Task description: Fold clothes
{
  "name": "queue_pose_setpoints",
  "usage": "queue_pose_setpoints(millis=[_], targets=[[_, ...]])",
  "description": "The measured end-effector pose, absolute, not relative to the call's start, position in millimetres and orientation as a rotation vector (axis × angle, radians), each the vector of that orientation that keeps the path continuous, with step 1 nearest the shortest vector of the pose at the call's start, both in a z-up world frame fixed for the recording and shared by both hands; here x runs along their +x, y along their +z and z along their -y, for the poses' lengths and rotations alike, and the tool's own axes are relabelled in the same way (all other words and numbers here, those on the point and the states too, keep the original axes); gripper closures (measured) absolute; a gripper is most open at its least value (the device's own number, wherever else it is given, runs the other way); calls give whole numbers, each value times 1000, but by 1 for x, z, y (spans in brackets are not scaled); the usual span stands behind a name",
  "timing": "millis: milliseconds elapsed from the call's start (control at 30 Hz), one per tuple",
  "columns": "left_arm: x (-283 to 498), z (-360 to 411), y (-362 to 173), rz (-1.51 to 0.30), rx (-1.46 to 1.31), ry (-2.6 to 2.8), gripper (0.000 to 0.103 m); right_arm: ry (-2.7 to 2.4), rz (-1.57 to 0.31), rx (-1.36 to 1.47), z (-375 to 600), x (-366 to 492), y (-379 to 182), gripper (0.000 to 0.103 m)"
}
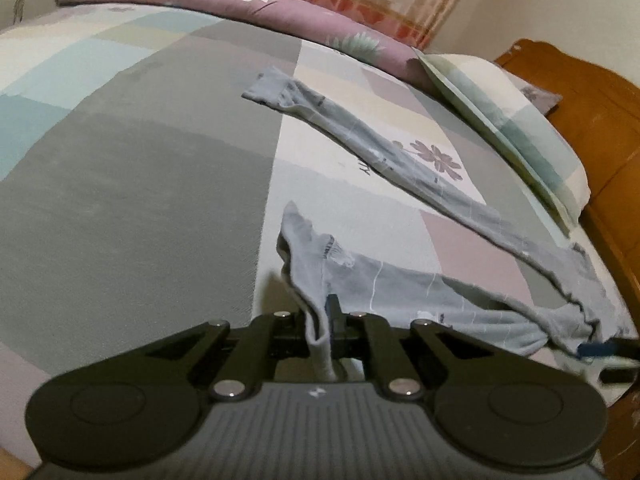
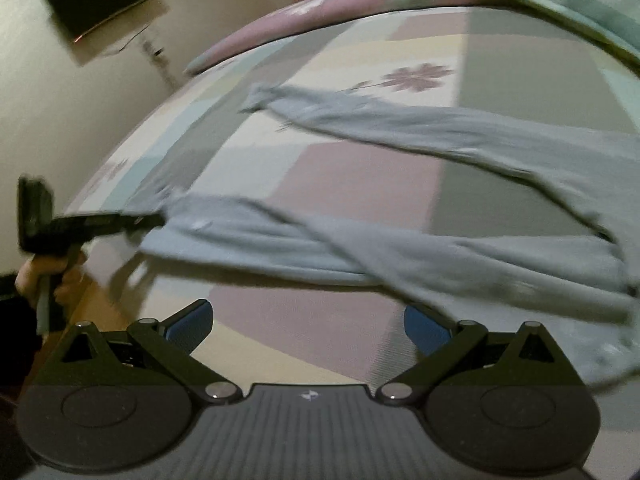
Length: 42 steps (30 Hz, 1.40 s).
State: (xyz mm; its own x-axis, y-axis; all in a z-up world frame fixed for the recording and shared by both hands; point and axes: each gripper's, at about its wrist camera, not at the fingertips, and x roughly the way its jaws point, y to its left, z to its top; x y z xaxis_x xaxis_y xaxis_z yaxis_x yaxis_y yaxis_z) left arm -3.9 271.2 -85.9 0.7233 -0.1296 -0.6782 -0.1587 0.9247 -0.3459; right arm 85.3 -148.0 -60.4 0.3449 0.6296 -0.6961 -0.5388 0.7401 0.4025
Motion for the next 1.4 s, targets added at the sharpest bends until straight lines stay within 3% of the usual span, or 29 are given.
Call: queue_pose_setpoints(millis=[367, 667, 767, 900, 1000, 1067, 1233, 1400], targets=[[17, -265, -64, -708, -288, -20, 96, 652, -990, 210, 176, 88, -76, 0], [35, -260, -44, -660, -184, -98, 95, 691, -978, 75, 151, 80, -68, 0], [40, -266, -53, -709, -180, -95, 91, 719, -936, 19, 142, 80, -53, 0], [38, -286, -73, -807, -224, 12, 64, 773, -917, -10, 125, 91, -45, 0], [21, -304, -77, -809, -276, 73, 61, 839, -912, -41, 105, 103, -44, 0], [6, -314, -77, -797, -308, 102, 53, 902, -907, -58, 89, 115, -43, 0], [-30, -314, -75, -785, -330, 112, 52, 1082, -963, -86, 42, 164, -47, 2], [-50, -297, -77, -800, -336, 90, 52, 1239, -1174, -20, 19, 223, -69, 2]])
